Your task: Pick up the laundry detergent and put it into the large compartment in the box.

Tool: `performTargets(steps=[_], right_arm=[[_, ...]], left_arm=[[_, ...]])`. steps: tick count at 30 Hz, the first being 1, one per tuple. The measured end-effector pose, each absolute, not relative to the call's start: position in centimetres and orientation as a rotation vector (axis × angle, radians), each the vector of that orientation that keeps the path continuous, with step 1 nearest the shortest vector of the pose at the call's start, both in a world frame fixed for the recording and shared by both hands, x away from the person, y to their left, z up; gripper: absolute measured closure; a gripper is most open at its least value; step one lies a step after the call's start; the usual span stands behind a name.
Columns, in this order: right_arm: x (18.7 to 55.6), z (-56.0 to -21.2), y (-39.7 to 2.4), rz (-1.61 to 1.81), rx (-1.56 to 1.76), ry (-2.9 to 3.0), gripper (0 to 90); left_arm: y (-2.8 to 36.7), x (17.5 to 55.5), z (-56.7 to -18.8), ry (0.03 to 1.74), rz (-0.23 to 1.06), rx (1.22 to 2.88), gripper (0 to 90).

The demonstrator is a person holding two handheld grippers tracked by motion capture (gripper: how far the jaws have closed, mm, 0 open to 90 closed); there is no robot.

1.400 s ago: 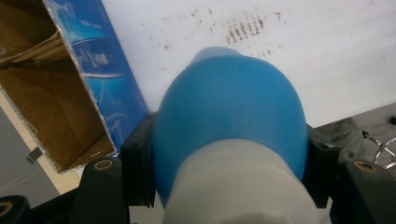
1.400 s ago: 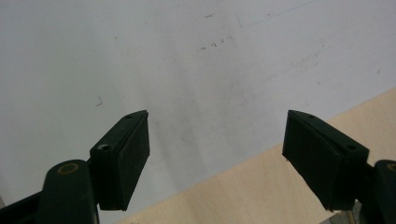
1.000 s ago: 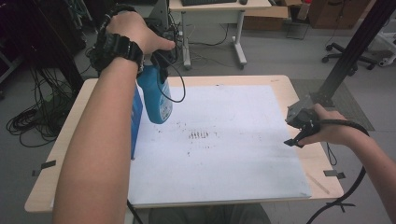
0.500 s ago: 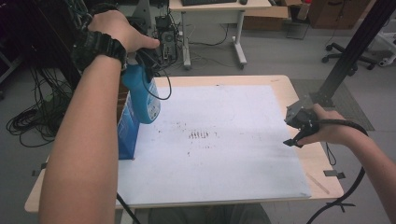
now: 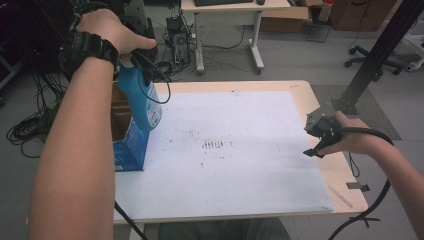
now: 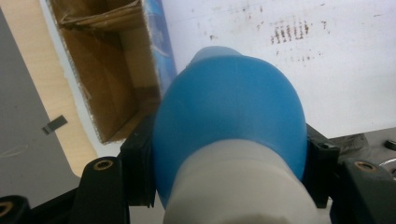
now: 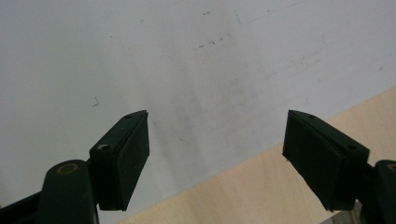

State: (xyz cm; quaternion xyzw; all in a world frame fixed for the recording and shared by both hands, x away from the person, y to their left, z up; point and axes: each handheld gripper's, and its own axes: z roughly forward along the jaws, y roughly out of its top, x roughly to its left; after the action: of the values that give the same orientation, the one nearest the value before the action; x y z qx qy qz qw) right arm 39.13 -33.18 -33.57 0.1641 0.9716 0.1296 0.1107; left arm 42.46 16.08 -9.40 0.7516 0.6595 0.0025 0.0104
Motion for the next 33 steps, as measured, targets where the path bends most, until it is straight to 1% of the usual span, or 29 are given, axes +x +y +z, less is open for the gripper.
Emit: performTargets(steps=[9,33], right_arm=[[39.2,-33.7,-33.2,0.387,0.487,2.857,23.0],[39.4,-33.8,-33.6,0.376,0.502,2.859,23.0]], left_arm=[[17.8,42.6,-9.6,2.102,0.000,2.303,37.6],[21.8,42.8,-9.5,2.216,0.049,2.201,37.6]])
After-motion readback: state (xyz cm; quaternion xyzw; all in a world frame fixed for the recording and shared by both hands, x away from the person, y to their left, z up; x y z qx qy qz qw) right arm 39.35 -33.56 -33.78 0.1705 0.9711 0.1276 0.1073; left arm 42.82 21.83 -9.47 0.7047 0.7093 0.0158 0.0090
